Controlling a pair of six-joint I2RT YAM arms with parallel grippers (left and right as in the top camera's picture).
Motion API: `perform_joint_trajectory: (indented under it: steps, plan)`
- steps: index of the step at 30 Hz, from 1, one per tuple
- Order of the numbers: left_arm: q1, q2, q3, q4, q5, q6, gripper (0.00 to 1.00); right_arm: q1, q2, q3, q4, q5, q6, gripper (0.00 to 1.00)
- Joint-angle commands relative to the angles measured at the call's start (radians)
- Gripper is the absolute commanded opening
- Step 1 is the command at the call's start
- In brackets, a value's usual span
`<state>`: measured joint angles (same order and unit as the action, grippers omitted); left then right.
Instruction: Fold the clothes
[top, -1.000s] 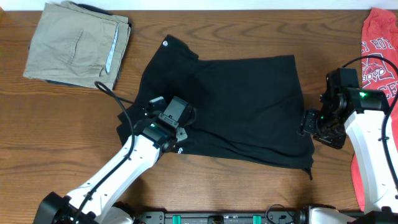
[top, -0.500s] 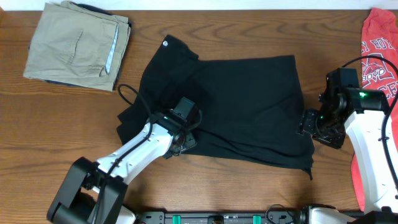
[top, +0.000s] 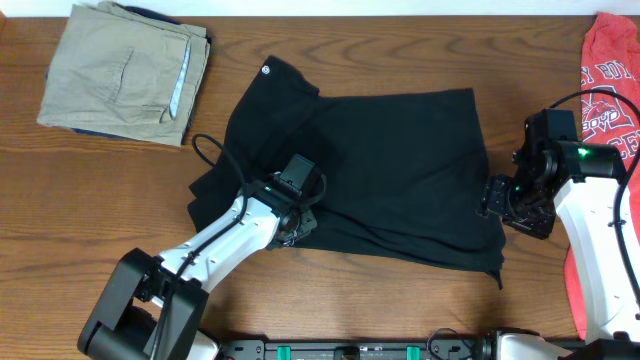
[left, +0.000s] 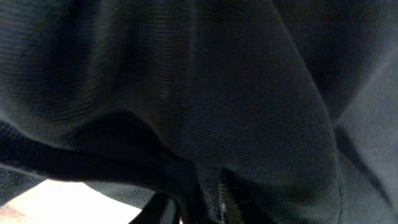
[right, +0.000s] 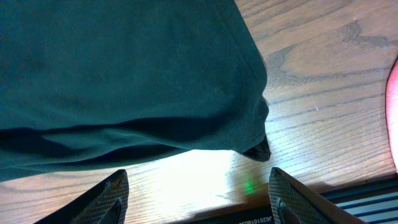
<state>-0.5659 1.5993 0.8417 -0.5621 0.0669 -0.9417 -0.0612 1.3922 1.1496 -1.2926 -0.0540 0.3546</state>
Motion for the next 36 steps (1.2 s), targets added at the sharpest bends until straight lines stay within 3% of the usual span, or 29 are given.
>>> perform_joint_trajectory:
  steps: [1, 11, 23, 31, 33, 36]
  plan:
    - [0.005, 0.005, -0.001, -0.001, -0.026, 0.032, 0.06, 0.003, -0.005, -0.002, -0.001, -0.006, -0.015, 0.70]
    - [0.061, -0.045, 0.169, -0.050, -0.027, 0.219, 0.06, 0.003, -0.005, -0.002, 0.002, -0.006, -0.015, 0.70]
    - [0.086, -0.026, 0.174, 0.183, -0.190, 0.235, 0.06, 0.003, -0.005, -0.002, -0.001, -0.006, -0.015, 0.70]
    - [0.086, -0.022, 0.174, 0.344, -0.195, 0.254, 0.07, 0.004, -0.005, -0.002, -0.002, -0.007, -0.015, 0.70]
    - [0.086, -0.022, 0.174, 0.366, -0.195, 0.258, 0.27, 0.004, -0.005, -0.002, -0.002, -0.007, -0.014, 0.70]
    - [0.086, -0.023, 0.174, 0.365, -0.195, 0.311, 0.72, 0.004, -0.005, -0.002, -0.003, -0.008, -0.014, 0.70]
